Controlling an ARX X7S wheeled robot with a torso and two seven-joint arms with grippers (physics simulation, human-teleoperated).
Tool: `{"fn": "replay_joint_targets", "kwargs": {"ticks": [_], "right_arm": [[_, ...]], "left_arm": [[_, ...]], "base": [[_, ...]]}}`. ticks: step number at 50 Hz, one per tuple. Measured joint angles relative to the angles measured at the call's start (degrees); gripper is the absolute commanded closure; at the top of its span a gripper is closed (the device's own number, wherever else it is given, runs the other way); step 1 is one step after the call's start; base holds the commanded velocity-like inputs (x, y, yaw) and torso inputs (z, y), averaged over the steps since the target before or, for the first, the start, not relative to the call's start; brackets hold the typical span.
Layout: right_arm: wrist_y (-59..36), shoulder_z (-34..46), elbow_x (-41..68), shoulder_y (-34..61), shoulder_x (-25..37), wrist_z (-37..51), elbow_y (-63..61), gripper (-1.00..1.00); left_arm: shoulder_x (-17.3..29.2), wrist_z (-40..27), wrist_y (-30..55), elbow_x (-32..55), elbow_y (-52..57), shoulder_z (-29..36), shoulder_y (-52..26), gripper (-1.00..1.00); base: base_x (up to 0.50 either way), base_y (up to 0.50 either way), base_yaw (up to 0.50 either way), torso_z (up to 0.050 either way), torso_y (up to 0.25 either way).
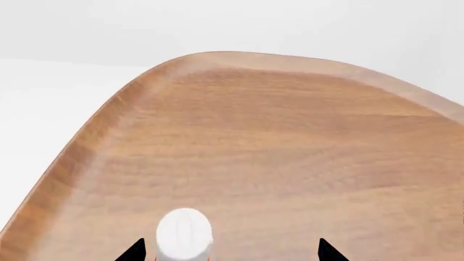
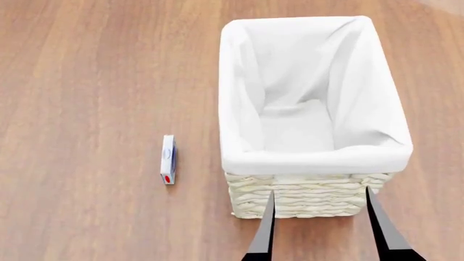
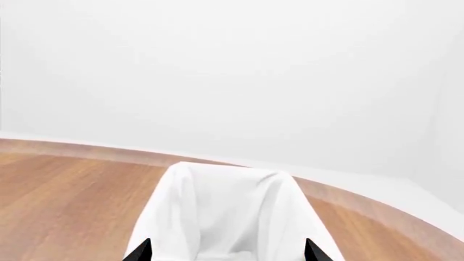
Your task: Pick up the ketchup, and put it in the basket.
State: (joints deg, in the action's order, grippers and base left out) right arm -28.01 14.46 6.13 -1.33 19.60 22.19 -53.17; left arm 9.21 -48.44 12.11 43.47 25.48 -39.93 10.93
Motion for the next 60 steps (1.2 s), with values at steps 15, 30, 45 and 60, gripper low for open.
{"fn": "replay_joint_targets", "kwargs": {"ticks": [15, 30, 45, 60], "right_arm": [[-0.53, 0.18, 0.47, 0.21, 0.29, 0.37, -0.86, -1.0], [-0.82, 0.29, 0.82, 0.34, 0.62, 0.81, -1.37, -1.0], [-0.88, 0.25, 1.13, 0.41, 1.02, 1.26, -1.59, -1.0], [-0.98, 0.44, 1.33, 0.55, 1.36, 1.72, -1.78, -1.0]], "left_arm": [[2.43, 0.88, 0.01, 0.5, -1.99, -1.69, 0.72, -1.0], [3.79, 1.64, -0.82, 1.26, -4.38, -4.42, 1.51, -1.0], [3.76, 4.47, -2.61, 0.59, -8.85, -4.19, 1.18, -1.0], [3.3, 7.01, -4.14, -0.11, -13.85, -3.35, 0.47, -1.0]], "base": [[0.0, 0.0, 0.0, 0.0, 0.0], [0.0, 0.0, 0.0, 0.0, 0.0], [0.0, 0.0, 0.0, 0.0, 0.0], [0.0, 0.0, 0.0, 0.0, 0.0]]}}
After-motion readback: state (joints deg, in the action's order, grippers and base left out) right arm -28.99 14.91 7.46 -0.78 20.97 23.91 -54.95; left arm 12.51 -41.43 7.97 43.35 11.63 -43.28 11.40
